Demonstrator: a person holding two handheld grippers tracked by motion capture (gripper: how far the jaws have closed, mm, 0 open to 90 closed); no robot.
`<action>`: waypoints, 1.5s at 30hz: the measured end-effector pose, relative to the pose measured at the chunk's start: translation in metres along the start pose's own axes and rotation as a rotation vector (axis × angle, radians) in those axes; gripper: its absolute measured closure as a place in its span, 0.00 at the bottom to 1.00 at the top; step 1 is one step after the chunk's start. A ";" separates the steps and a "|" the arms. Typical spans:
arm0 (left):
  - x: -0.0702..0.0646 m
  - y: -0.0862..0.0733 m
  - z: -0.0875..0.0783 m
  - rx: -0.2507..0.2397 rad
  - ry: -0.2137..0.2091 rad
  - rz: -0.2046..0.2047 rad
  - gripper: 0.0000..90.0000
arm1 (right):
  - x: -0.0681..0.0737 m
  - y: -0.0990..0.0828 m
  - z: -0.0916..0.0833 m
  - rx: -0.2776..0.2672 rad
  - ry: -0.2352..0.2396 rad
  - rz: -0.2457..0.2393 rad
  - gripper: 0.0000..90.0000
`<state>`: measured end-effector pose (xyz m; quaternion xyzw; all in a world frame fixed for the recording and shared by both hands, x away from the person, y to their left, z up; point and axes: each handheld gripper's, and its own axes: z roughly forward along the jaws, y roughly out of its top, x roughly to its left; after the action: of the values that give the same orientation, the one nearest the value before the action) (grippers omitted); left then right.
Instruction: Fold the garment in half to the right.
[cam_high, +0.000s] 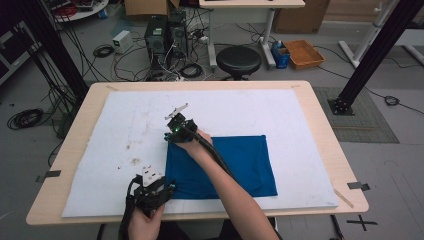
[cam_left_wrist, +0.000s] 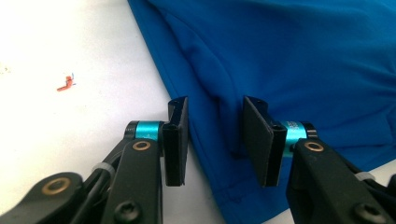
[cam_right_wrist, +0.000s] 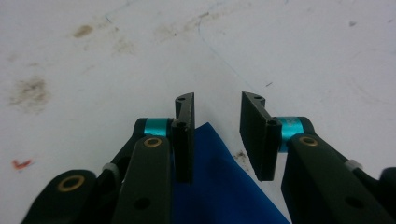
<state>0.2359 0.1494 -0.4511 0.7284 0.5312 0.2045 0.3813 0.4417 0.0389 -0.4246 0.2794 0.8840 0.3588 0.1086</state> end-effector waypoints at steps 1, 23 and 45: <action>0.000 0.000 0.000 0.001 -0.002 -0.002 0.69 | 0.001 0.000 0.004 0.014 0.007 0.010 0.75; -0.004 0.009 -0.007 -0.025 -0.078 0.017 0.94 | -0.003 0.005 -0.018 0.001 0.062 -0.038 0.97; -0.075 0.056 -0.003 -0.112 -0.365 0.044 0.94 | -0.094 -0.036 -0.139 -0.099 0.148 0.049 0.96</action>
<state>0.2423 0.0727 -0.3976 0.7425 0.4249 0.1064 0.5068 0.4492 -0.1159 -0.3509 0.2678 0.8637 0.4244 0.0477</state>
